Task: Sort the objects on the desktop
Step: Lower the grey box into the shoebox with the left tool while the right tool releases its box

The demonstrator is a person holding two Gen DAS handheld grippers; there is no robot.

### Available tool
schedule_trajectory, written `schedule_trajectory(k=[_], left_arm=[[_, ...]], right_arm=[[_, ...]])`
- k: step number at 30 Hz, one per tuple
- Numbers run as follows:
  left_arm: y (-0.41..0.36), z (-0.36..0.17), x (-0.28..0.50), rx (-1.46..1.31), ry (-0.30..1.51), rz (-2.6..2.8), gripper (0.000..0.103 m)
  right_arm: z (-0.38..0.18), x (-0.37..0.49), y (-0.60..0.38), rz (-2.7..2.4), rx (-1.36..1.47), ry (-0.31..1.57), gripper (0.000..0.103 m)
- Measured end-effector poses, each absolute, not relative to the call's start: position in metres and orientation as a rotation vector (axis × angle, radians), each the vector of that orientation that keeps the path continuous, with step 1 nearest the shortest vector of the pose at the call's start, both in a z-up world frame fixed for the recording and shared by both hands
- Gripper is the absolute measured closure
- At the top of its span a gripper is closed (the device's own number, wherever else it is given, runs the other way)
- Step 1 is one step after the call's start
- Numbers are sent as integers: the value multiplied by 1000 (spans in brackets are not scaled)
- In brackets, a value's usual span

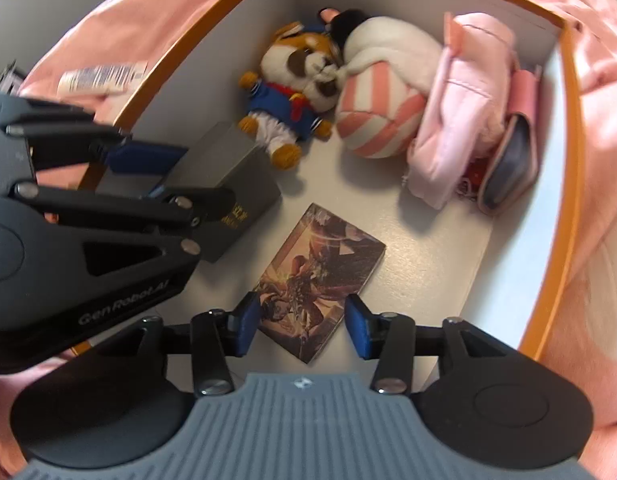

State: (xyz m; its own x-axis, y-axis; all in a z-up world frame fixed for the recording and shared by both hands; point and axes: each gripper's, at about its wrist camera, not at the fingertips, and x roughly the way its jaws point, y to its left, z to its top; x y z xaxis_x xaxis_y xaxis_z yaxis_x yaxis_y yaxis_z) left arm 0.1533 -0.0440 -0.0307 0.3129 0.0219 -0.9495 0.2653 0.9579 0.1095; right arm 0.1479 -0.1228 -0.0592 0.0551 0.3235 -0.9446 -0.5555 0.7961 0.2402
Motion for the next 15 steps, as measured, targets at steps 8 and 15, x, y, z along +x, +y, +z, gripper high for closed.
schedule_trajectory(k=[8,15], left_arm=[[-41,-30,156,249,1269,-191,63],[-29,-23,157,200,1269,-208,60]], right_arm=[[-71,148,-122,731,-275,1411,43],[-77,163,-125,718,-257,1407,38]])
